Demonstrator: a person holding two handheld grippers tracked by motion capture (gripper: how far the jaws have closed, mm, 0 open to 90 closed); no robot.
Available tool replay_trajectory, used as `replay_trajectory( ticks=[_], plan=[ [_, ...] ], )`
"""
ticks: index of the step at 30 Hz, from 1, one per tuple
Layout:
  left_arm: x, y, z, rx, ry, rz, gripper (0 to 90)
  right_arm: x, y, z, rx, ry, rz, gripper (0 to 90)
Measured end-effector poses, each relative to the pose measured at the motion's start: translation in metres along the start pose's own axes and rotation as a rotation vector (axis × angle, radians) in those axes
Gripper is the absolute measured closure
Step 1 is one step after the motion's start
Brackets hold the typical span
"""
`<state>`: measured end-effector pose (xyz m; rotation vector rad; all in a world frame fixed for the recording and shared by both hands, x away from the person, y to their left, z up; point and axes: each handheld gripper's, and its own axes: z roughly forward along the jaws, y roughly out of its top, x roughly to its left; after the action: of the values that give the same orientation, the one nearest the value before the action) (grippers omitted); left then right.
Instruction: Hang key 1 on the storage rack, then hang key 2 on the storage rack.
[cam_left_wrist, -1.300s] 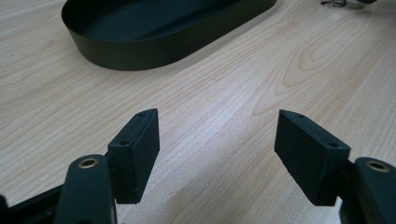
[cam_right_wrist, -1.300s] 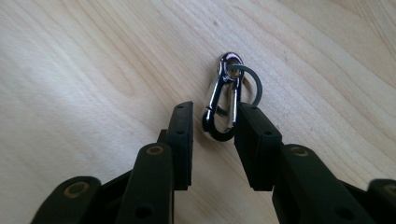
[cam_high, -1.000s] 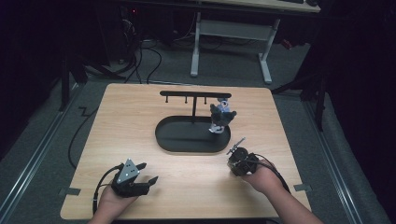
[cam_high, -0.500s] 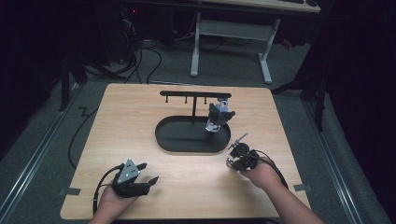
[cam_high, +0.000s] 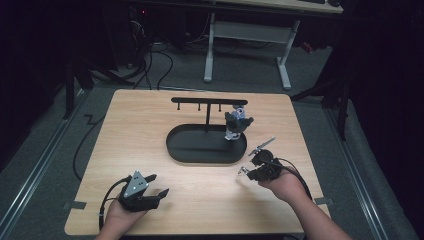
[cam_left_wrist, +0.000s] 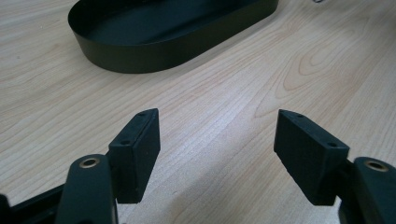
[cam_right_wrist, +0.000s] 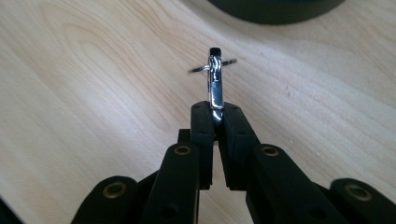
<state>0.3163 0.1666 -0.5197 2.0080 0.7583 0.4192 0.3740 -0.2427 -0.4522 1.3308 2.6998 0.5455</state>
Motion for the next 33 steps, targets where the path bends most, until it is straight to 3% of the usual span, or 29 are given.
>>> replay_trajectory(
  ticks=[7, 17, 30, 33],
  plan=[
    [0.0, 0.002, 0.001, -0.014, -0.006, 0.002, 32.2, -0.001, 0.003, -0.017, -0.057, 0.022, 0.005, 84.9],
    [-0.002, 0.003, 0.005, -0.015, -0.012, 0.012, 32.2, -0.007, 0.007, -0.033, -0.093, 0.011, 0.013, 84.8],
    [-0.003, 0.003, 0.0, -0.029, -0.006, 0.011, 32.1, -0.005, 0.04, -0.048, -0.121, -0.005, -0.01, 84.8],
    [-0.004, 0.002, 0.001, -0.009, -0.009, 0.023, 32.0, -0.004, 0.049, -0.051, -0.127, -0.005, -0.018, 84.9]
  ],
)
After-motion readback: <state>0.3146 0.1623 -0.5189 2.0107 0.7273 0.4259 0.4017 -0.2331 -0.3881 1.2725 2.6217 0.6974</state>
